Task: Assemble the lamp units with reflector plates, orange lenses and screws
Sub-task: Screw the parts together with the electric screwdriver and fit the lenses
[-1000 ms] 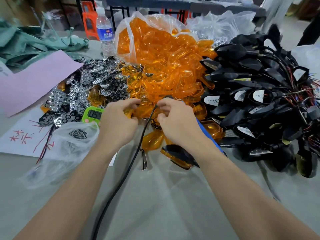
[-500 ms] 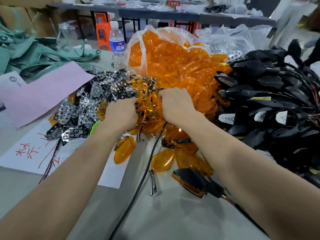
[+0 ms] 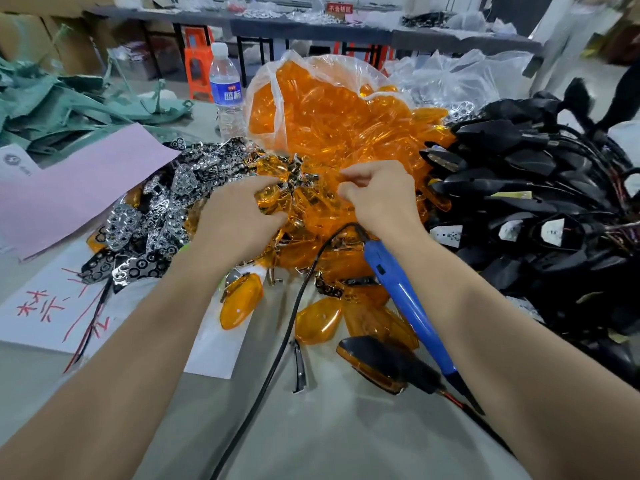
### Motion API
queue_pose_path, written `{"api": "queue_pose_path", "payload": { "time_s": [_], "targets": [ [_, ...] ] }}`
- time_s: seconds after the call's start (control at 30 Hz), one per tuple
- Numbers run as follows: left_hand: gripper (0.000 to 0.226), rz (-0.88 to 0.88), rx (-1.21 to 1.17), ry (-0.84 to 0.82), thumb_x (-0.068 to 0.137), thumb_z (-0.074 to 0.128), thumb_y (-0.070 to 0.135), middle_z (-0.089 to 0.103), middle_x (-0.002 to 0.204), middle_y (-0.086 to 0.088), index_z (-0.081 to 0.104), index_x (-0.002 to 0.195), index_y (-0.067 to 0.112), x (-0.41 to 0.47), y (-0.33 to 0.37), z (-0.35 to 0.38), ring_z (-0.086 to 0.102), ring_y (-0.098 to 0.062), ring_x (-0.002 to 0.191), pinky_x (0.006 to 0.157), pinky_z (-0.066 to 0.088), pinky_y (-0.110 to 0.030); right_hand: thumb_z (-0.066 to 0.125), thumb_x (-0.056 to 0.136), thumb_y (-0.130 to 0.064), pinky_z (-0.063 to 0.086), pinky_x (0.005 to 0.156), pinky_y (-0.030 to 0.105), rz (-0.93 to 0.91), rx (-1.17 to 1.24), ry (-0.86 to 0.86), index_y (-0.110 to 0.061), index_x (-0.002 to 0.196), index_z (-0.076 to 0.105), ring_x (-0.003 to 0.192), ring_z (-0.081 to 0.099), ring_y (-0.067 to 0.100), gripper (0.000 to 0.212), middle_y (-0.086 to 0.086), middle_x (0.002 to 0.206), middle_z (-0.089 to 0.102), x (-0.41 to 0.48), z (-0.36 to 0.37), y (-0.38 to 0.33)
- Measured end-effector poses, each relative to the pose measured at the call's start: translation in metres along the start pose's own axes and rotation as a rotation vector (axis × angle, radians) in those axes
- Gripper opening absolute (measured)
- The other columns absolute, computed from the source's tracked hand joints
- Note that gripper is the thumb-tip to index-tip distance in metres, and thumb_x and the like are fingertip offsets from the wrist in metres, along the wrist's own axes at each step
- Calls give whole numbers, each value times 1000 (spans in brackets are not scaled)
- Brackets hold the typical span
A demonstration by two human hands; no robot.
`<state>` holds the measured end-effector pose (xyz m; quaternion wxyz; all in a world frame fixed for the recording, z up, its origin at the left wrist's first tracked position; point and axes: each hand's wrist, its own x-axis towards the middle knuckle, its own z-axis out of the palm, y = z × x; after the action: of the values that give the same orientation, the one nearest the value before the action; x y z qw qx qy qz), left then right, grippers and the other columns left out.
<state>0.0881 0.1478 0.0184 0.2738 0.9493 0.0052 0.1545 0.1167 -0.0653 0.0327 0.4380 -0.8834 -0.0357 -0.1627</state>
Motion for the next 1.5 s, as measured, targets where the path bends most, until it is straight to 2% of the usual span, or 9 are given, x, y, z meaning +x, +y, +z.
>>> {"api": "queue_pose_path", "payload": {
  "time_s": [0.13,0.37,0.53,0.63,0.8,1.0,1.17,1.3,1.5],
  "targets": [
    [72,120,-259,-44,86,74,46,58,147,13,44,152,44,-13,30,3,63,13,103,91,46,-17,74,90,-29,57,73,20,38,112,38,-30,107,77,76,68,-4,18,-21,86,71,-5,-15,-4],
    [60,300,-373,-114,99,65,24,57,148,8,44,153,40,-17,79,21,56,-15,131,104,46,-25,60,97,-16,63,87,42,225,630,-412,-17,93,79,87,75,20,19,9,95,78,-39,-46,-19],
    [41,150,-569,-224,104,53,18,72,114,8,60,141,37,-18,85,30,71,-9,89,71,61,-35,66,91,-20,59,69,23,-43,-114,-76,-33,96,78,73,72,5,18,-14,84,76,-55,-98,-12],
    [46,142,-418,-168,100,60,18,65,124,10,59,141,38,-23,81,38,68,-1,84,65,56,-23,66,80,-13,56,78,34,-42,-798,-53,-35,95,76,84,71,25,29,-4,89,75,-50,-141,-4],
    [57,262,24,-46,100,59,38,55,134,2,44,154,26,-32,73,54,48,-20,123,104,40,-37,67,87,-10,53,71,31,147,-968,-411,-38,91,73,73,63,16,30,-5,86,68,-37,-177,11],
    [54,230,-184,36,98,59,44,52,145,10,48,150,33,-40,75,59,43,-10,135,107,29,-29,78,89,-25,52,88,30,-136,-664,-207,-36,104,79,89,68,17,19,-6,106,77,-34,-169,13],
    [51,266,-724,-115,87,64,35,66,120,24,57,137,40,-43,115,37,61,3,114,98,51,-33,69,93,-27,43,78,17,-454,-319,-49,-40,110,75,80,58,-1,23,-26,82,59,-48,-115,-25],
    [48,167,-1121,-151,94,58,1,74,120,-5,57,138,21,-40,117,20,71,-24,113,96,59,-45,73,88,-19,55,86,21,-331,-36,80,-35,122,69,89,65,-3,37,-20,95,70,-49,-83,-38],
    [22,-107,-1412,-11,103,54,5,78,101,-6,69,118,10,-32,101,-10,74,-19,94,81,61,-32,74,89,-40,57,85,20,-222,7,0,-25,125,69,94,69,1,39,-10,111,74,-51,-70,-65]
  ]
}}
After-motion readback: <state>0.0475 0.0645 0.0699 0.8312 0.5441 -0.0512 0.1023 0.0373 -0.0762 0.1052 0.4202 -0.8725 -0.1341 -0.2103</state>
